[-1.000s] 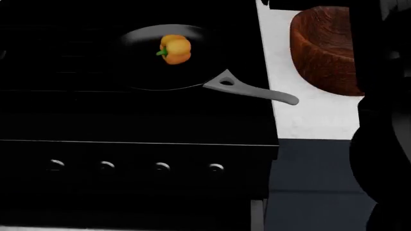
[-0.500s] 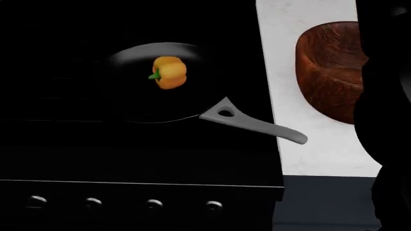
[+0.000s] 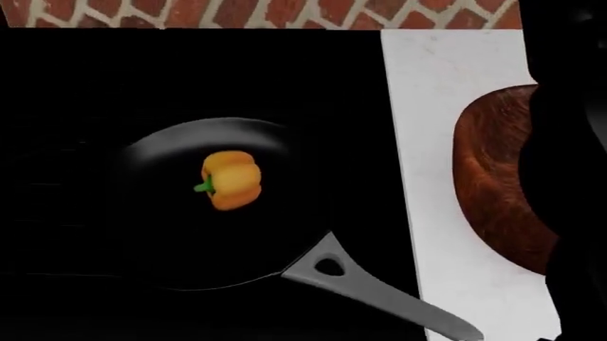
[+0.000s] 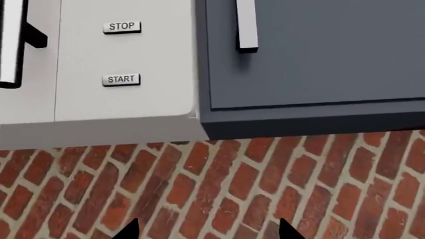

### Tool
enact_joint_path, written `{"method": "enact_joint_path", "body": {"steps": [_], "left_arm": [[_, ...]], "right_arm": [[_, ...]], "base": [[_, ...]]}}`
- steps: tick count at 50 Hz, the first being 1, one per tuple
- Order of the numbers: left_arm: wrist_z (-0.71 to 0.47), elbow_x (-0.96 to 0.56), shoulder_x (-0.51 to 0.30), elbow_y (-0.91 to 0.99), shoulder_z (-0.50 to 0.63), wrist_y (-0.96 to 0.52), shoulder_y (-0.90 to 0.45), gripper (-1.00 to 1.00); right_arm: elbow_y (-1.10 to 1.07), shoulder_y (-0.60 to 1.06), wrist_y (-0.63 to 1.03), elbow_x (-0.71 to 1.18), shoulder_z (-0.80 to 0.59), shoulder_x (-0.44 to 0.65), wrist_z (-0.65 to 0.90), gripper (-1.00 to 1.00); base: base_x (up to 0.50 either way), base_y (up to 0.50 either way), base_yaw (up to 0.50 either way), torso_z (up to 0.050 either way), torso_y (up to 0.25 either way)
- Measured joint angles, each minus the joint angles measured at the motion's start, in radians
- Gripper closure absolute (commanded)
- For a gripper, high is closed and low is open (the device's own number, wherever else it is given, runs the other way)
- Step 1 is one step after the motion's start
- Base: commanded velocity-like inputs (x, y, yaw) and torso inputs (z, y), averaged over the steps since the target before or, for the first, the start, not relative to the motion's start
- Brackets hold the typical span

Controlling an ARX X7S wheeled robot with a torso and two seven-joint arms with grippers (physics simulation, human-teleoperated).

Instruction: Pick the bell pepper from the pan and place it in the bowl.

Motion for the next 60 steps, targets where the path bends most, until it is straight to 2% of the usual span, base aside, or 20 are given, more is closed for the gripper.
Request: {"method": "enact_joint_path", "body": {"steps": [21, 35, 43, 60], "left_arm": [[-0.008, -0.004, 0.004, 0.007, 0.002, -0.009, -0.001, -1.00], [-0.011, -0.007, 0.001, 0.009, -0.003, -0.009, 0.003, -1.00], [-0.018, -0.005, -0.001, 0.008, -0.002, -0.014, 0.003, -1.00], [-0.048, 0.011, -0.006, -0.005, 0.010, -0.009, 0.018, -1.00]], "right_arm": [[0.000, -0.016, -0.005, 0.018, 0.008, 0.009, 0.000, -1.00], [0.032, 0.020, -0.005, 0.031, -0.046, 0.039, -0.040, -1.00], [0.143, 0.119, -0.062, 0.040, -0.192, 0.089, -0.207, -1.00], [0.443, 0.245, -0.337, 0.008, -0.557, 0.164, -0.710, -1.00]], "base": [[0.40, -0.01, 0.00, 0.000, 0.000], [0.00, 0.00, 0.00, 0.000, 0.001], [0.00, 0.00, 0.00, 0.000, 0.000], [0.00, 0.00, 0.00, 0.000, 0.000]]}}
